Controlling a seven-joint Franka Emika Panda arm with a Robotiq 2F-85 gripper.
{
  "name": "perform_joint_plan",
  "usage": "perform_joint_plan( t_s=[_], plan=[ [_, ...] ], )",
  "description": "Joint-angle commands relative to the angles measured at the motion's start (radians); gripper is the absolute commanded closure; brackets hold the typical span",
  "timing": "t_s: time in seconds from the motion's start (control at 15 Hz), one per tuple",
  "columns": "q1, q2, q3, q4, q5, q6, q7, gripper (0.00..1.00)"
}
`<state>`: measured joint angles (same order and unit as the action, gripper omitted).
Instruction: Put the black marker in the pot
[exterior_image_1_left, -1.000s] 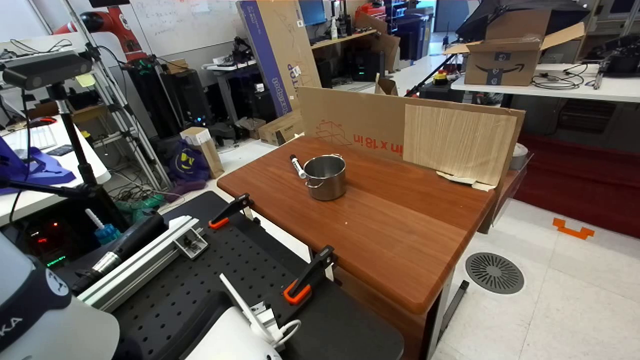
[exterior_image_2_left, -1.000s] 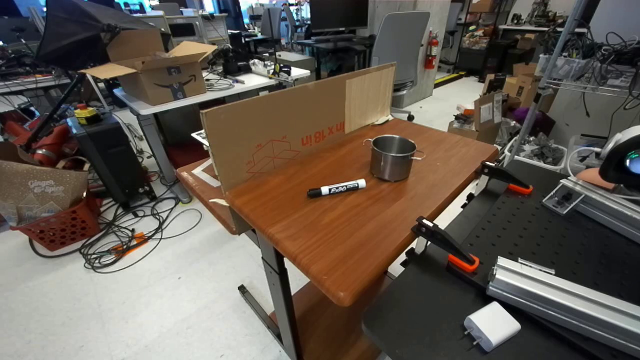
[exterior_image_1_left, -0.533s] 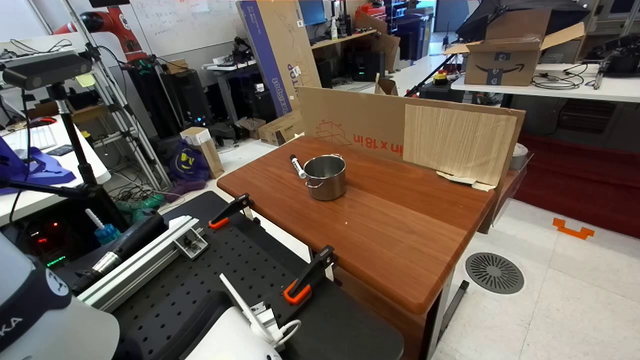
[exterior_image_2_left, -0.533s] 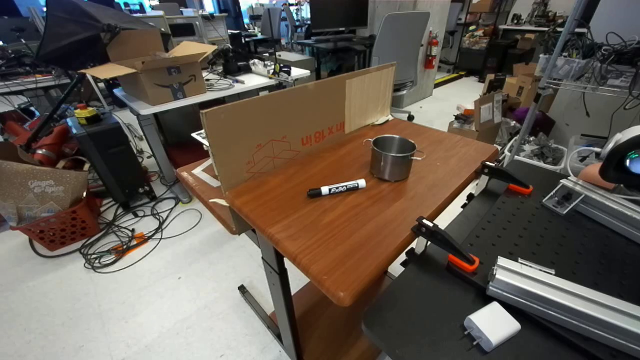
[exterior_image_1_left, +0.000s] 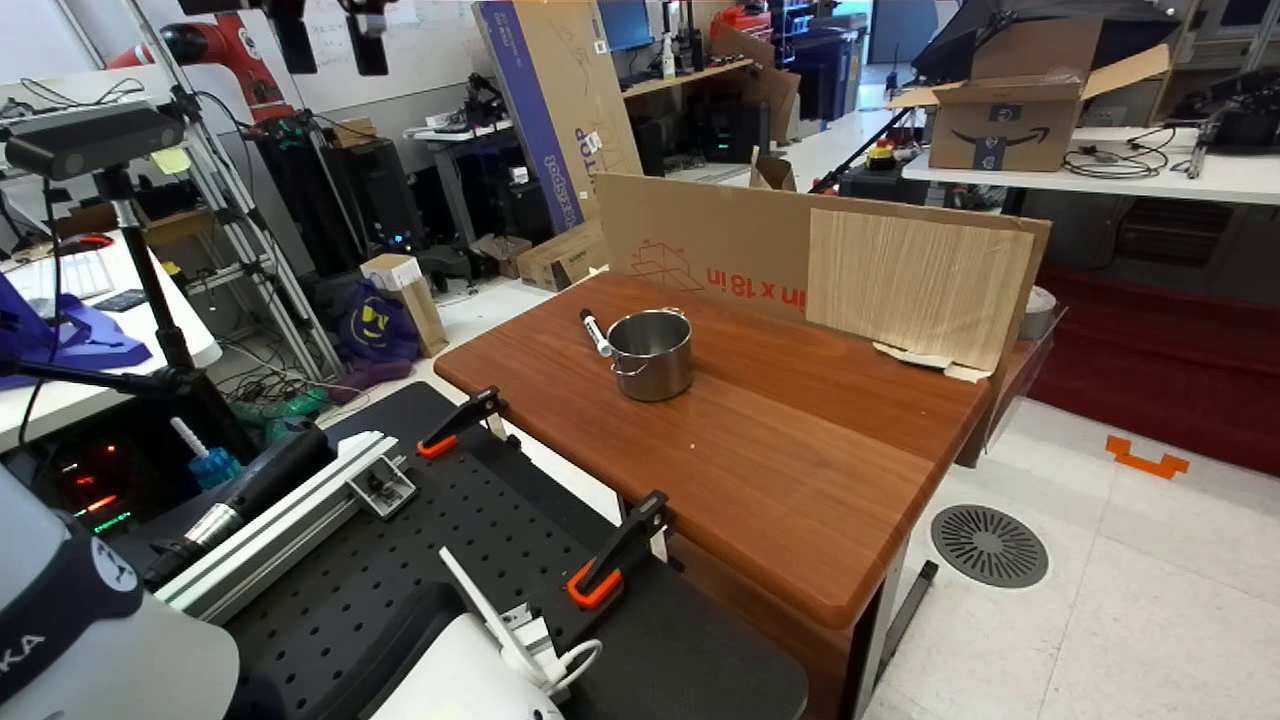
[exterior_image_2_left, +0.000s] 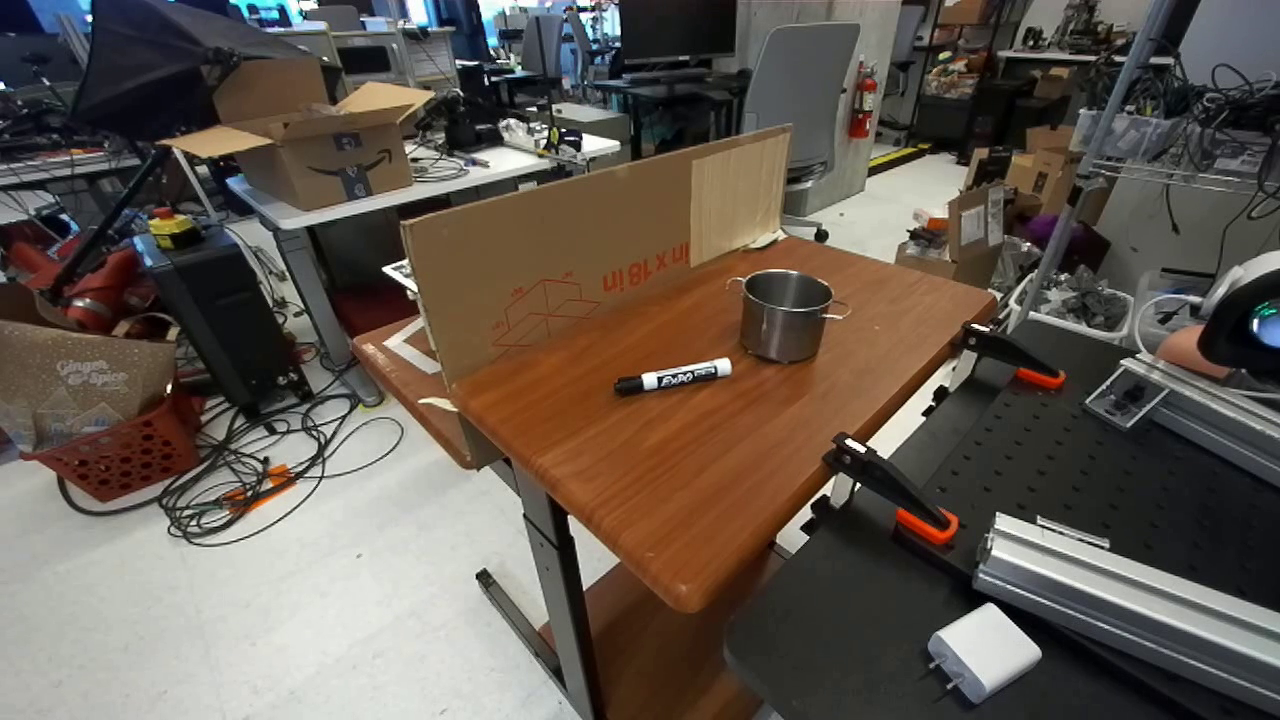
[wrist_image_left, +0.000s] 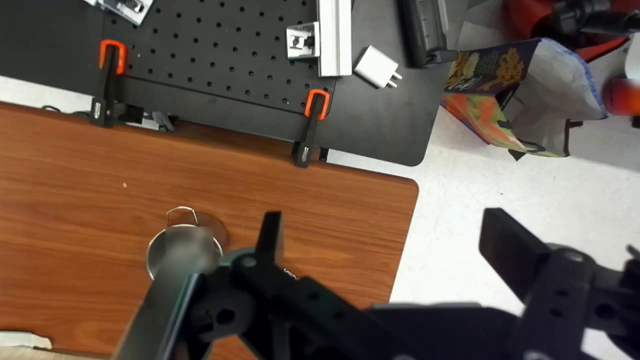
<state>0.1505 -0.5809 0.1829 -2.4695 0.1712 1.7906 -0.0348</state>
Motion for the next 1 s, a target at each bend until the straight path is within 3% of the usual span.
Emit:
perform_joint_plan(
  t_s=[0.0,0.2,0.93],
  plan=[
    [0.021,0.104,0.001,-0.001,-0.06,0.136,-0.062,0.0],
    [0.024,0.216,-0.002,0.014,-0.11,0.23,-0.097,0.0],
    [0.034,0.618,0.032,0.212,-0.336,0.288,-0.099,0.0]
  ],
)
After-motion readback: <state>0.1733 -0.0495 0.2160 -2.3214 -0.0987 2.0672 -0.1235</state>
